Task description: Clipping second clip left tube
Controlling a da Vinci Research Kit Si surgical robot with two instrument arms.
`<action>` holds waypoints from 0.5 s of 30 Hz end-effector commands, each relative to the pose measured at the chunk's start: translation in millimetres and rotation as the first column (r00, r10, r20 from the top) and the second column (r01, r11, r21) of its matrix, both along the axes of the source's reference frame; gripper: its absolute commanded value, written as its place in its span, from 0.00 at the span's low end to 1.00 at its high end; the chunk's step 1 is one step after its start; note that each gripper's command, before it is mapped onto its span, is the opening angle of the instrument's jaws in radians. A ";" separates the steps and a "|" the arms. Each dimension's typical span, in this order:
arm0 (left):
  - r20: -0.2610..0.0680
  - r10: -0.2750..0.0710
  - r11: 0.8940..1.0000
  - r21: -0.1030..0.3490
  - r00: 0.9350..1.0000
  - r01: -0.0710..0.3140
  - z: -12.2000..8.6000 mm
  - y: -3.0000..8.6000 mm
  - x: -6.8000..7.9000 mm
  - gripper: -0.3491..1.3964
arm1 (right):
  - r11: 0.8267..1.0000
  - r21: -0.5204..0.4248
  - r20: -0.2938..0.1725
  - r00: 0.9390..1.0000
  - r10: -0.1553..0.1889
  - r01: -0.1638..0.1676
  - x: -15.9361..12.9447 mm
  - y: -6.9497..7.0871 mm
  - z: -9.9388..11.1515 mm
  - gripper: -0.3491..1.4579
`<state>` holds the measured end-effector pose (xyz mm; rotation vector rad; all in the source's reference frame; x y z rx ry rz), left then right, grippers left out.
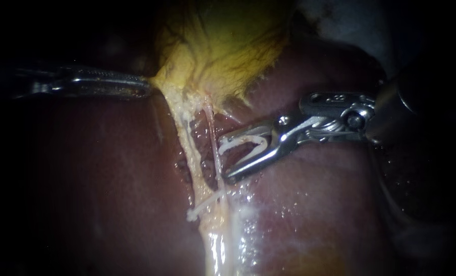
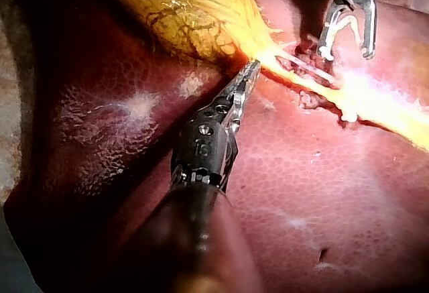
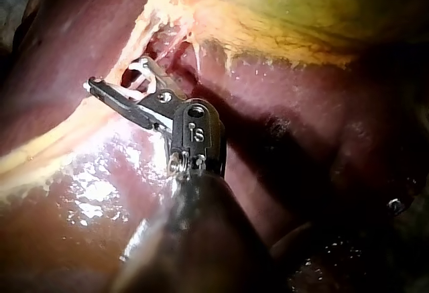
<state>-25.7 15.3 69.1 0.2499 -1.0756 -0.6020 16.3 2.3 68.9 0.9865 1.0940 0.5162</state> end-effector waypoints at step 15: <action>0.000 0.000 1.000 0.000 1.000 0.000 0.0 0.0 0.0 0.00 | 0.998 0.028 -0.072 0.996 -0.054 0.056 1.4 -3.1 3.2 0.52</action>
